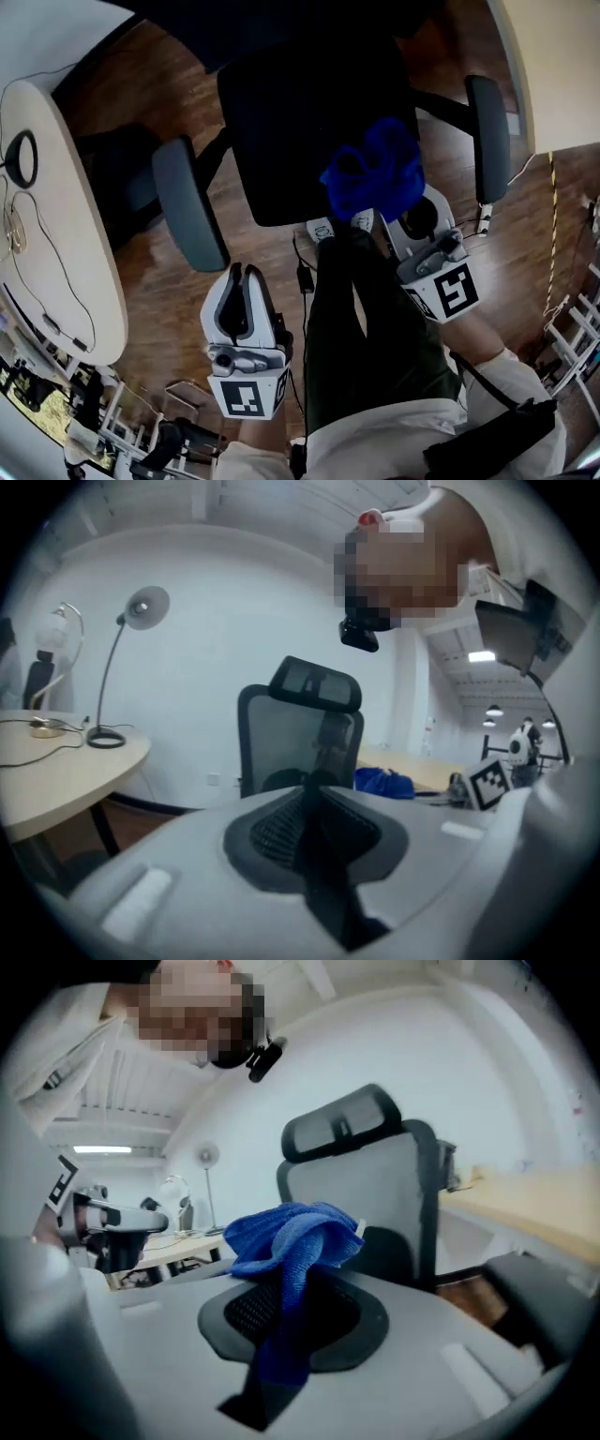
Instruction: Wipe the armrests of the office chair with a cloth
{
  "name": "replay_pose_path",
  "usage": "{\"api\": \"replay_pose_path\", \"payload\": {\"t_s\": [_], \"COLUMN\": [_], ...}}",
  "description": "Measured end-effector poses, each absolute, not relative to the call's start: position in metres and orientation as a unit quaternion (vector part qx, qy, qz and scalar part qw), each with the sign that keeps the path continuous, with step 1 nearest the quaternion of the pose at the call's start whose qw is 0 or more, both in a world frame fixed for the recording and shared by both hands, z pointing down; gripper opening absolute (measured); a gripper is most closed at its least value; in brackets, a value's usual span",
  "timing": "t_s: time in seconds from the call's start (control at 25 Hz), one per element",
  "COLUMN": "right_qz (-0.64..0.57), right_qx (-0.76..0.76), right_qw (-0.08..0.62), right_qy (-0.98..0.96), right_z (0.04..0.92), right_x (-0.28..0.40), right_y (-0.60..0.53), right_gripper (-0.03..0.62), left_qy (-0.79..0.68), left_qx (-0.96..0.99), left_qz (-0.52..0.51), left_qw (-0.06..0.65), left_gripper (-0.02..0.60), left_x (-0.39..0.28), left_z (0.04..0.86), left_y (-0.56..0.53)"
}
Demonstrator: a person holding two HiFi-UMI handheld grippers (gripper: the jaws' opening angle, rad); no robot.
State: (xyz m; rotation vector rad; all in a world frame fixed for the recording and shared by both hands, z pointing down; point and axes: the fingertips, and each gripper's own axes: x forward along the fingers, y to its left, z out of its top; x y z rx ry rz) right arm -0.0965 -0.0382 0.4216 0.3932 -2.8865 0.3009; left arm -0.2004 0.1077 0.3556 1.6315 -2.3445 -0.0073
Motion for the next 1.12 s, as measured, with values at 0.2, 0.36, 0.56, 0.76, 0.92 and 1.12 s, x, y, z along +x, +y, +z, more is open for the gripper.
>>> {"api": "replay_pose_path", "payload": {"t_s": [0.2,0.36,0.56,0.76,0.92,1.12], "right_qz": [0.087,0.115,0.129,0.115,0.121,0.155], "right_qx": [0.286,0.354,0.367,0.434,0.460,0.453], "right_qw": [0.112,0.085,0.126,0.123,0.114,0.152], "right_qy": [-0.948,-0.924,-0.912,-0.885,-0.872,-0.865], "right_z": [0.417,0.417,0.480,0.572,0.584,0.636], "right_x": [-0.006,0.032,0.040,0.035,0.039,0.039], "right_y": [-0.105,-0.119,-0.099,-0.146,-0.169,-0.187], "right_gripper": [0.069,0.069,0.069,0.067,0.067,0.068], "left_qy": [-0.733,-0.697,-0.669,-0.662,-0.657,-0.670], "left_qx": [0.668,0.705,0.726,0.726,0.730,0.717], "left_qz": [-0.001,0.000,0.013,0.044,0.051,0.039], "left_qw": [0.127,0.134,0.157,0.179,0.178,0.188], "left_gripper": [0.048,0.048,0.048,0.048,0.047,0.046], "left_x": [-0.165,-0.134,-0.110,-0.110,-0.114,-0.116], "left_z": [0.363,0.368,0.386,0.411,0.418,0.418], "left_y": [0.017,-0.020,-0.034,-0.021,-0.015,-0.009]}}
